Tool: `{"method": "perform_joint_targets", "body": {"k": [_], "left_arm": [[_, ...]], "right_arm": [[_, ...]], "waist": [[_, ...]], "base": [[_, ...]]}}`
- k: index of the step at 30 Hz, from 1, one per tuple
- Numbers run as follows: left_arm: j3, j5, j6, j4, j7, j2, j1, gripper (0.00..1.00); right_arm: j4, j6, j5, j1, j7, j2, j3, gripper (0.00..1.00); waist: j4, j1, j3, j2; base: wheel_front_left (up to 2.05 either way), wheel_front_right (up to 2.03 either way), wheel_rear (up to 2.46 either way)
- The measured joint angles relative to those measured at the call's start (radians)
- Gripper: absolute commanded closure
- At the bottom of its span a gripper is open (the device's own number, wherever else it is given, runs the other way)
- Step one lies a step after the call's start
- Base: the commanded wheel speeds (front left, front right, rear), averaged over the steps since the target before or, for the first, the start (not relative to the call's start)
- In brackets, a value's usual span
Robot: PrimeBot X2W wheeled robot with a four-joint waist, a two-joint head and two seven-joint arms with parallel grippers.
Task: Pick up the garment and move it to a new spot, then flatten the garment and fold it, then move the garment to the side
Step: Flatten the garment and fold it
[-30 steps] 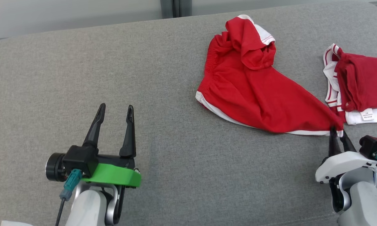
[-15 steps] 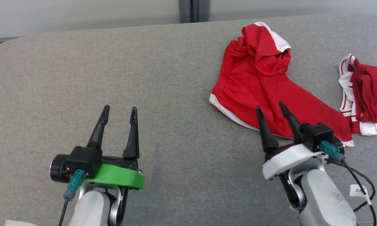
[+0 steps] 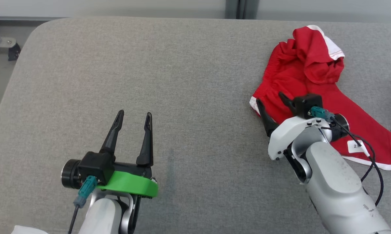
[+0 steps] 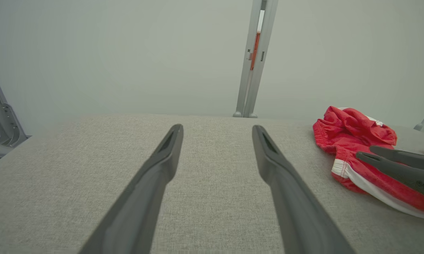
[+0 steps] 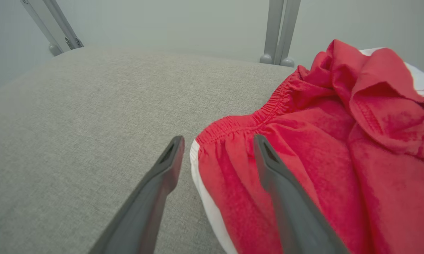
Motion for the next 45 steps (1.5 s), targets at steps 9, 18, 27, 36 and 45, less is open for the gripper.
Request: {"method": "perform_joint_targets", "body": {"k": [9,18,27,36,45], "left_arm": [[-0.024,-0.018,0.008,0.000,0.000,0.000,-0.012,0.00],[-0.033,-0.027,0.013,0.001,0.000,0.000,-0.022,0.00],[-0.026,-0.025,0.013,0.007,0.000,0.000,-0.025,0.00],[-0.035,-0.025,0.012,0.007,0.000,0.000,-0.037,0.00],[-0.024,-0.025,0.012,0.022,0.000,0.000,-0.034,0.00]], "right_arm": [[0.216,0.000,0.007,-0.131,0.023,-0.021,-0.010,0.00],[0.348,0.000,0.076,-0.207,0.009,-0.017,0.050,1.00],[0.259,0.000,0.289,-0.206,-0.018,0.012,0.293,1.00],[0.125,0.000,0.497,-0.234,0.017,-0.012,0.574,1.00],[0.121,0.000,0.616,-0.284,-0.004,-0.037,0.766,0.00]], "waist": [[0.066,0.0000,0.038,0.0000],[0.091,0.0000,0.063,0.0000],[0.073,0.0000,0.054,0.0000],[0.068,0.0000,0.064,0.0000],[0.063,0.0000,0.056,0.0000]], "base": [[0.00,0.00,0.00],[0.00,0.00,0.00],[0.00,0.00,0.00],[0.00,0.00,0.00],[0.00,0.00,0.00]]}}
